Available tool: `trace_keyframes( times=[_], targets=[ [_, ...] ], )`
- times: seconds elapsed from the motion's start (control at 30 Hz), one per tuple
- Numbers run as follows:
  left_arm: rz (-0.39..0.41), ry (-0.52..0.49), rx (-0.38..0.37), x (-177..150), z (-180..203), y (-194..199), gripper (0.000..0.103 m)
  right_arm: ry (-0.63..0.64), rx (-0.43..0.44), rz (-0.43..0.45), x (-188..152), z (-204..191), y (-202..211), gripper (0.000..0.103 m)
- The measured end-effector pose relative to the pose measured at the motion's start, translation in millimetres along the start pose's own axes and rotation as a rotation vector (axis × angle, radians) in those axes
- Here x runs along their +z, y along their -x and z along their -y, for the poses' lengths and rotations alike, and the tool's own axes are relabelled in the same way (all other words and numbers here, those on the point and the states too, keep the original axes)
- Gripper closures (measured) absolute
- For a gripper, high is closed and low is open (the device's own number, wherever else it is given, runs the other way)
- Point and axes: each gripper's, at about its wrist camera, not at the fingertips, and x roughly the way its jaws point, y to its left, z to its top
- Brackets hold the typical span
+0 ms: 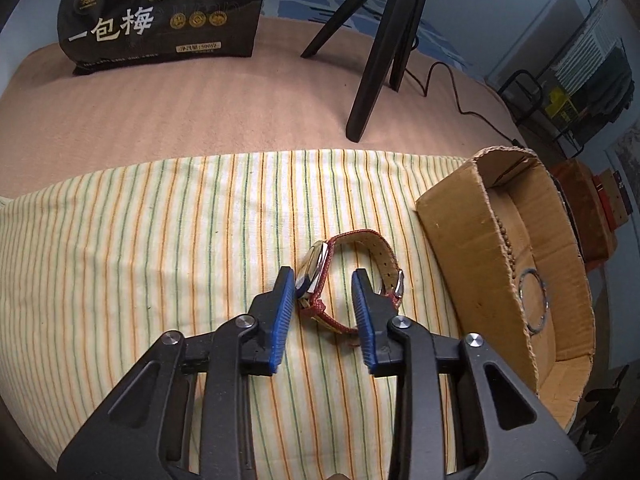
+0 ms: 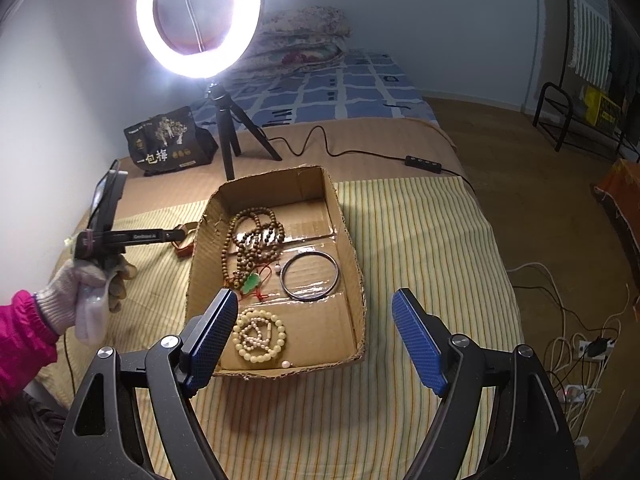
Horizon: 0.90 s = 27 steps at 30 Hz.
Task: Organize jewelry
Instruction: 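Close the left tool on the watch strap and lift it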
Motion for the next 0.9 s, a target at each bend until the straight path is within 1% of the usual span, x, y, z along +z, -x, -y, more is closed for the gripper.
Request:
trace_keyframes(
  times=[0.07, 0.27, 0.4, 0.67, 0.9],
  targets=[
    [-0.001, -0.004, 0.005, 1.0, 1.2, -3.0, 0.074, -0.001, 0.002, -0.003, -0.1, 0.3, -0.5, 0.024],
    [0.000, -0.006, 0.018, 1.7, 1.8, -8.6, 0.079, 0.005, 0.005, -0.003, 0.5, -0.1, -0.5, 0.024],
    [0.006, -0.024, 0.046, 2.8, 4.4, -11.6, 0.088, 0.006, 0.006, -0.009, 0.4, -1.1, -1.8, 0.024],
    [0.024, -0.046, 0.070, 2.6, 9.5, -13.3, 0.089, 0.009, 0.003, -0.009, 0.4, -2.4, -1.4, 0.024],
    [0.035, -0.046, 0.061, -1.4, 12.8, -1.8, 0.089, 0.012, -0.005, -0.007, 0.8, -3.2, -1.1, 0.024]
  ],
)
